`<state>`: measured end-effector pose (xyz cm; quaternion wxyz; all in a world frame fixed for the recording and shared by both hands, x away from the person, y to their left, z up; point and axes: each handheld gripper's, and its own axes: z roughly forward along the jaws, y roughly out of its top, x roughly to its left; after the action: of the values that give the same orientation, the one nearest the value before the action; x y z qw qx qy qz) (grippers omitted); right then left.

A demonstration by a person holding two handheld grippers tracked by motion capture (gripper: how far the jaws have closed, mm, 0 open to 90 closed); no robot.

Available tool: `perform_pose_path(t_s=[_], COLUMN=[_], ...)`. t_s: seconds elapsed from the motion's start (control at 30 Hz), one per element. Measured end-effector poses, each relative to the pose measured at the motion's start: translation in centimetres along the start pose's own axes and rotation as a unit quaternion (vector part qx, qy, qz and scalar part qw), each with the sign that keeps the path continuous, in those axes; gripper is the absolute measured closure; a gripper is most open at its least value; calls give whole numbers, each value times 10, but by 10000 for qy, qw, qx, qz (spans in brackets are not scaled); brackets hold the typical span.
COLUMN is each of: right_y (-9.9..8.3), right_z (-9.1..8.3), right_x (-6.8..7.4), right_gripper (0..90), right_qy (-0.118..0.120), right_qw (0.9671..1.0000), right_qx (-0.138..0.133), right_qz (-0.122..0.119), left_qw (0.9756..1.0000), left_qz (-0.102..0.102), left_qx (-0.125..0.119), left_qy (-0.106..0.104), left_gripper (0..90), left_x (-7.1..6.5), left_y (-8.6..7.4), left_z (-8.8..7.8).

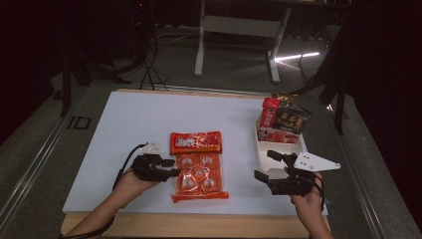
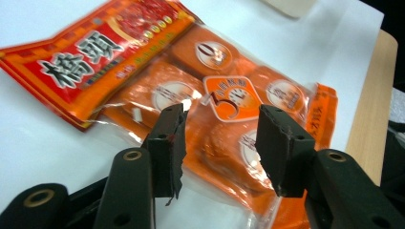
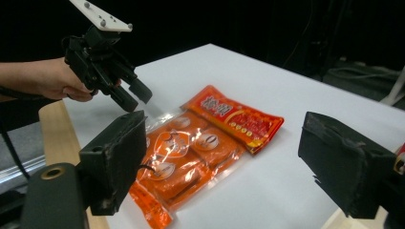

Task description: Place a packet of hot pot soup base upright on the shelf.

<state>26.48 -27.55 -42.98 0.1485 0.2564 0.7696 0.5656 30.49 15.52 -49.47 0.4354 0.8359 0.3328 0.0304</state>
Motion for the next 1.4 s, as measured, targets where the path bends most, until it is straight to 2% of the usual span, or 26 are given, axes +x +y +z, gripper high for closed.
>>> perform_pose_path(t_s=[0.03,0.17,0.23,0.33,0.43,0.5,0.6,0.7,0.77,0.83,0.9,1.13,1.23,1.3,1.4], right_y=[0,0,0,0,0,0,0,-1,-1,-1,-3,-4,-4,-4,-4], right_z=[0,1,2,4,4,5,5,7,7,7,9,11,11,12,12], right_x=[0,3,4,8,8,9,10,12,13,12,12,15,15,15,16], right_gripper=[155,141,140,136,137,135,127,114,106,106,106,106,109,110,127], right_qy=[0,-57,-74,-154,-75,-65,-99,-242,-323,-257,-200,-191,-171,-177,-203], right_qw=[10000,9999,9998,9993,9995,9996,9994,9990,9987,9990,9989,9985,9986,9985,9983], right_qx=[0,92,108,189,172,186,239,281,279,274,330,392,401,419,436], right_qz=[0,-110,-148,-288,-241,-205,-229,-243,-272,-255,-257,-328,-311,-290,-322], left_qw=[10000,9997,9996,9989,9986,9980,9971,9962,9955,9950,9941,9935,9932,9920,9921], left_qz=[0,-195,-202,-264,-294,-349,-412,-486,-567,-625,-742,-831,-872,-964,-987], left_qx=[0,-127,-135,-175,-151,-137,-116,-90,-101,-111,-117,-82,-12,69,136], left_qy=[0,115,159,355,406,517,624,722,754,767,778,768,777,809,763], left_gripper=[530,501,499,478,477,463,462,443,433,424,424,424,425,432,454], left_x=[0,16,19,32,39,48,59,69,77,80,89,100,103,109,113], left_y=[0,5,6,9,11,13,15,16,16,16,15,14,15,15,15], left_z=[0,-3,-3,-3,-2,2,7,12,15,17,23,37,43,50,57])
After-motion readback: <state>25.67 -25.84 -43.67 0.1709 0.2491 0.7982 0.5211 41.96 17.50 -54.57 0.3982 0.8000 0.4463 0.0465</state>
